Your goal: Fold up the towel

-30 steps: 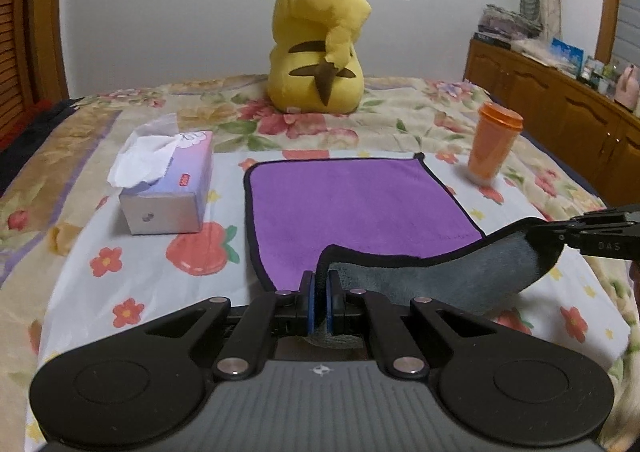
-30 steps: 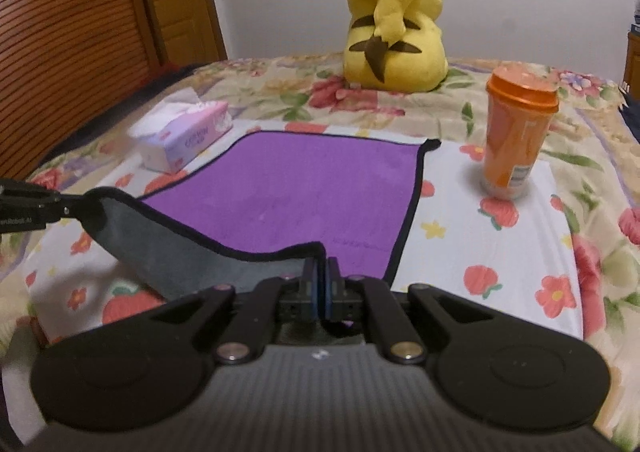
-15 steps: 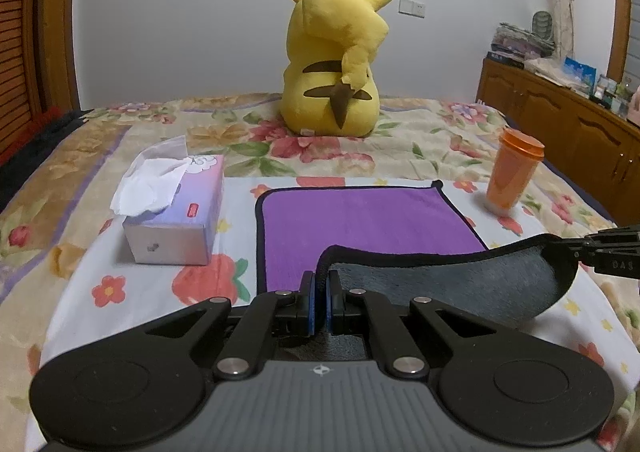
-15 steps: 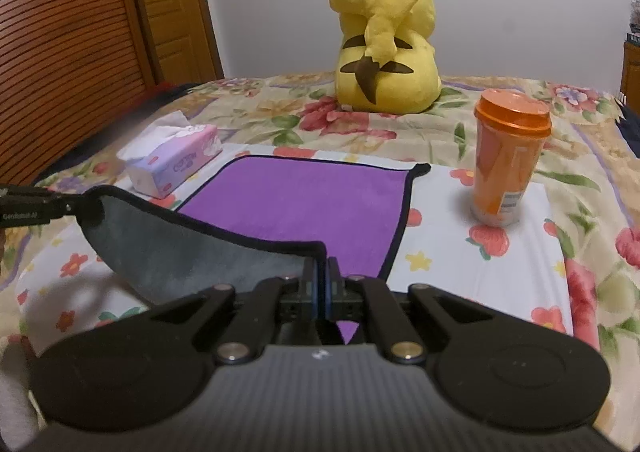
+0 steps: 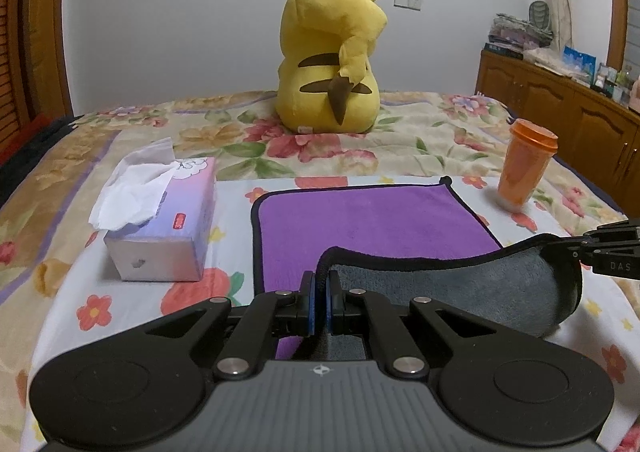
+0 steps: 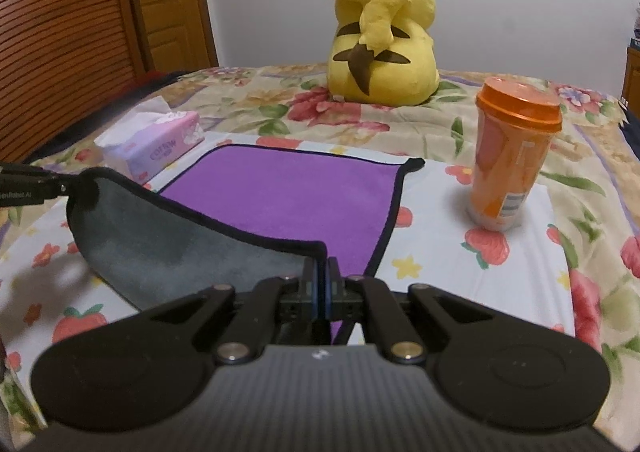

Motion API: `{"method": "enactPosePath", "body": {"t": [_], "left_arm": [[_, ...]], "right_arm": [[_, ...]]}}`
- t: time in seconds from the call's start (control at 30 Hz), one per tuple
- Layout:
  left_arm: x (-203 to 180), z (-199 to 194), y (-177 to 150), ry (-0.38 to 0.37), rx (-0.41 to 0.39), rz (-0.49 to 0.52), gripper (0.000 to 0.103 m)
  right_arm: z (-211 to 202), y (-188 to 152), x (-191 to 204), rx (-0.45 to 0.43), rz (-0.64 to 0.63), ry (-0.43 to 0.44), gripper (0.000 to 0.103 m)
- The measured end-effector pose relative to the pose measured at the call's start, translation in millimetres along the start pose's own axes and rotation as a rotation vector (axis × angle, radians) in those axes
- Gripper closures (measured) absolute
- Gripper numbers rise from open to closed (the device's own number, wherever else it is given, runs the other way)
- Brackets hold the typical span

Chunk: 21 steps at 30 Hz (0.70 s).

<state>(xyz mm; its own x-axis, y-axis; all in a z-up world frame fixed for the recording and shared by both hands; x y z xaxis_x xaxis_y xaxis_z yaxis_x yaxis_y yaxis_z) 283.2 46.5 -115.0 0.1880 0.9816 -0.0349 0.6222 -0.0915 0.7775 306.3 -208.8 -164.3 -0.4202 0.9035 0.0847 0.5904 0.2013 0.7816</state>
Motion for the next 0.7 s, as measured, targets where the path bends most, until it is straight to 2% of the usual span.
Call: {"method": "enactPosePath", "body": {"t": [0.5, 0.7], "left_arm": [[12.0, 24.0, 11.4, 0.046, -0.038, 0.002, 0.095], [16.6, 30.5, 14.9, 0.057, -0.045, 0.000, 0.095]], "right_arm": [[25.7, 12.9, -10.8, -0.022, -0.018, -0.020, 0.099], [32.9, 25.4, -9.4, -0.066, -0.068, -0.026, 0.099]]}}
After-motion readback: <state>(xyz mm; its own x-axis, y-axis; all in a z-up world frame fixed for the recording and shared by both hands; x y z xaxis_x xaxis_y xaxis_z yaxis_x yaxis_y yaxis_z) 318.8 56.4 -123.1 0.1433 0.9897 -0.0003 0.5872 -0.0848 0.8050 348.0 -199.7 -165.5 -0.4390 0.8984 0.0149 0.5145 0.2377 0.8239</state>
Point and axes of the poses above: each gripper's, at about its wrist camera, not at the fingertips, and z roughly the way its jaws point, x to its left, y to its top, the point moved 9 cm from there along z, roughly the way its jaws point, and after that the axes turned 4 degrees about x, right-handed, at the moved point
